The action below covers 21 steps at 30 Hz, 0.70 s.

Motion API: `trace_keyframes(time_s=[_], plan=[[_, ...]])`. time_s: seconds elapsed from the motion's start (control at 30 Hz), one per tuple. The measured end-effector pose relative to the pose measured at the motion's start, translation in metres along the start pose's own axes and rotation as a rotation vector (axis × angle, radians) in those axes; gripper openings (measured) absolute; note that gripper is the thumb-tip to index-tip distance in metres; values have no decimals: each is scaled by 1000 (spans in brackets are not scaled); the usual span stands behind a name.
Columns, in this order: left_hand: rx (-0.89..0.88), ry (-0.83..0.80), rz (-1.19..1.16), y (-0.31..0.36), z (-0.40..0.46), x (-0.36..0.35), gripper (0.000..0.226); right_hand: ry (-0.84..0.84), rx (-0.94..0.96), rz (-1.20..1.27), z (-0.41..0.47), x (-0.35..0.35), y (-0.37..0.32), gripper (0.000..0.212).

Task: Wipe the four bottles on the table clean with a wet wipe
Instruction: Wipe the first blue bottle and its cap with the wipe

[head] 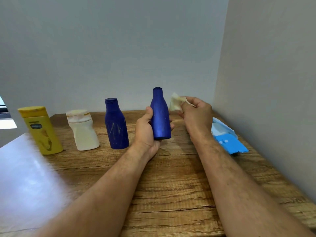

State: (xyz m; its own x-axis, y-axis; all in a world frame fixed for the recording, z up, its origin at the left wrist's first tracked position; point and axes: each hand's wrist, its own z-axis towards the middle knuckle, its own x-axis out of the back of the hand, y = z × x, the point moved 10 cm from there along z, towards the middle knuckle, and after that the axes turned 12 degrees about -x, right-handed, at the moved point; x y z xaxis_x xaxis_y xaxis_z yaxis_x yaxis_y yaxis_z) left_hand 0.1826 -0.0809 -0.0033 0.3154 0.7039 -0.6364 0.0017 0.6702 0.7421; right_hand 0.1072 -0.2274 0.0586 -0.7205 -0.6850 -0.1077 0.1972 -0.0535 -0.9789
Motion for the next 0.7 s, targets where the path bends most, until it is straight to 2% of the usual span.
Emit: trace_keyframes(time_s=[0.1,0.23,0.37,0.5,0.6,0.7], plan=[[35,1,-20,-2,1,2,48,45,241,-111,-17,0,-27,20],[50,-20,-26,-2,1,1,40,9,412,-214,-32,-14,-36,26],[34,-80,-26,-2,0,-6,41,-56,525,-422,-36,-36,-32,32],[-7,-63,-28,6,6,-1,44,-91,562,-617,-38,-44,-25,30],[2,-46,11,5,7,2,46,-192,557,-647,-40,-45,-19,20],[15,-22,23,4,9,5,47,-222,598,-670,-44,-46,-20,18]])
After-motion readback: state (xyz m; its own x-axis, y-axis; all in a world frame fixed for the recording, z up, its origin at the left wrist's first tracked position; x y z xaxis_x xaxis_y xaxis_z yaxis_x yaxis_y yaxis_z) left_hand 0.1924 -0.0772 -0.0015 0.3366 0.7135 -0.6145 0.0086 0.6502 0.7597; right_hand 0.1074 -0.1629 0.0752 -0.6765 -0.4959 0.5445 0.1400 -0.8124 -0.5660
